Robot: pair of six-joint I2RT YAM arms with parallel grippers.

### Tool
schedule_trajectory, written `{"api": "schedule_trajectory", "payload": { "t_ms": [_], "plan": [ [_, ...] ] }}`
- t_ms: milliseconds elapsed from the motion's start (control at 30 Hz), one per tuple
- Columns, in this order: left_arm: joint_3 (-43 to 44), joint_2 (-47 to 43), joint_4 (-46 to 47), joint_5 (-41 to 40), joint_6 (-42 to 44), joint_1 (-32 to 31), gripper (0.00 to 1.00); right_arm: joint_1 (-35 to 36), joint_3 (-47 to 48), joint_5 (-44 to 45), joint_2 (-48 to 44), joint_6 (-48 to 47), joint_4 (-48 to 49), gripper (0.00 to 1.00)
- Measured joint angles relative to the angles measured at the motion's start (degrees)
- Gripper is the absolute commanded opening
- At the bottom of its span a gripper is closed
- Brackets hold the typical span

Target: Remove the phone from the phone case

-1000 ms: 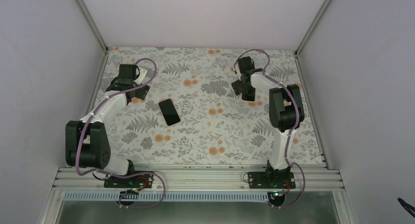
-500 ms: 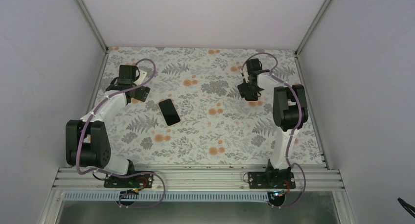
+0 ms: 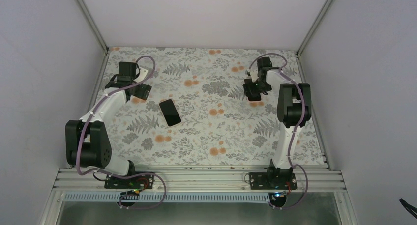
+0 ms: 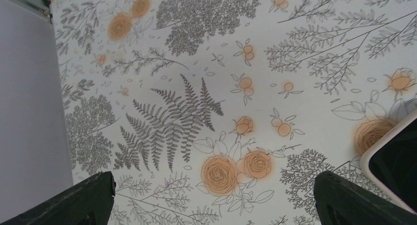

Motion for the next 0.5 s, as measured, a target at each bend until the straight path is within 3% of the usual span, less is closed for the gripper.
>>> {"api": "schedule_trajectory", "payload": {
  "t_ms": [233, 367, 500],
  "plan": [
    [3.63, 1.53, -3.63, 3.87, 0.72, 0.00, 1.00, -0.52, 1.70, -1.99, 1.33, -0.72, -1.22, 0.66],
    [6.80, 3.13, -6.51, 7.13, 1.44, 0.00, 1.00, -0.50, 1.09, -1.86, 0.79, -0.92, -0.50, 0.64],
    [10.62, 4.20, -11.15, 15.47, 3.80, 0.00, 1.00, -0.04, -1.20, -1.73, -1.36, -3.04, -0.35, 0.64]
  ]
}}
